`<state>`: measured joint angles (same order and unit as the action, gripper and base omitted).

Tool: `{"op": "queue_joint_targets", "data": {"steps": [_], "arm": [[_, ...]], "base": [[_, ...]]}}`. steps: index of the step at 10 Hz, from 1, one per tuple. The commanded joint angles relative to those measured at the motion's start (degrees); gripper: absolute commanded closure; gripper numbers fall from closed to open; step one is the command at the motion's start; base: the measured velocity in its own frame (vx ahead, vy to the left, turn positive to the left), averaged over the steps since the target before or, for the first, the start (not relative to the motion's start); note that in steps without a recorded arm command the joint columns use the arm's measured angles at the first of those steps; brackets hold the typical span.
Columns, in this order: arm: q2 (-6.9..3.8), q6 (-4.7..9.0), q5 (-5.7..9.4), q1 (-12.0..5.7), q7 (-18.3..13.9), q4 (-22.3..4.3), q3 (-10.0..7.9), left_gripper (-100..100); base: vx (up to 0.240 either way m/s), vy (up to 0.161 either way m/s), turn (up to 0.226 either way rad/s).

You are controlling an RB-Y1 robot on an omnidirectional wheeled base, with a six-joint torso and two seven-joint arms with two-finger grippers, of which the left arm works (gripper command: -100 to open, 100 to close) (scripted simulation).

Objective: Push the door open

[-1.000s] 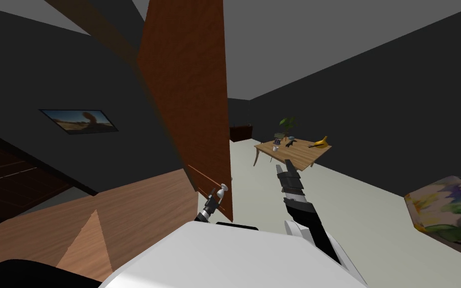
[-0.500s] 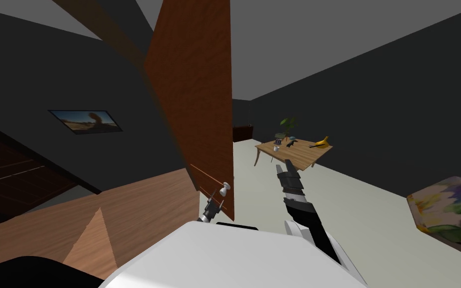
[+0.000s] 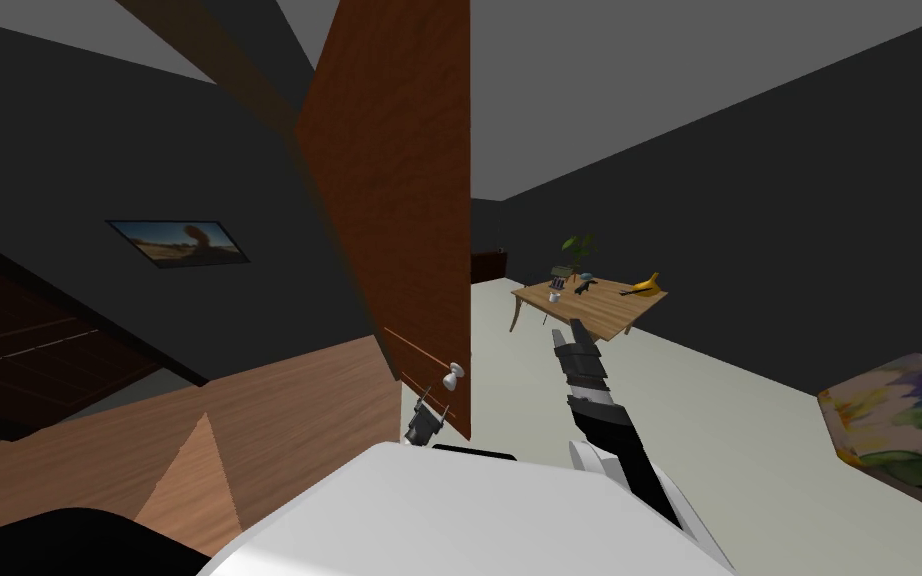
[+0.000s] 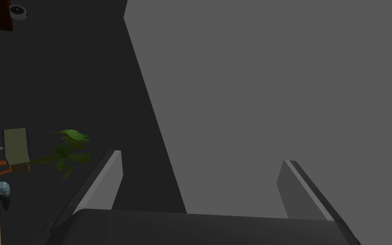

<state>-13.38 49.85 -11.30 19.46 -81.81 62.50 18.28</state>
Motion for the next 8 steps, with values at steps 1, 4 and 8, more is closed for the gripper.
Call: {"op": "queue_joint_targets", "data": {"steps": [1,4,8], "arm": [[-0.01,0.46,0.15,1.0,-2.86,0.6,0.53,-100],[-0.13,0.94,0.39,2.91,-7.18,2.13,1.45,-100],[-0.29,1.58,0.72,5.47,-12.59,4.17,2.7,-100]], "base": [[-0.016,0.027,0.009],[-0.02,0.032,0.01],[-0.024,0.034,0.009]]}}
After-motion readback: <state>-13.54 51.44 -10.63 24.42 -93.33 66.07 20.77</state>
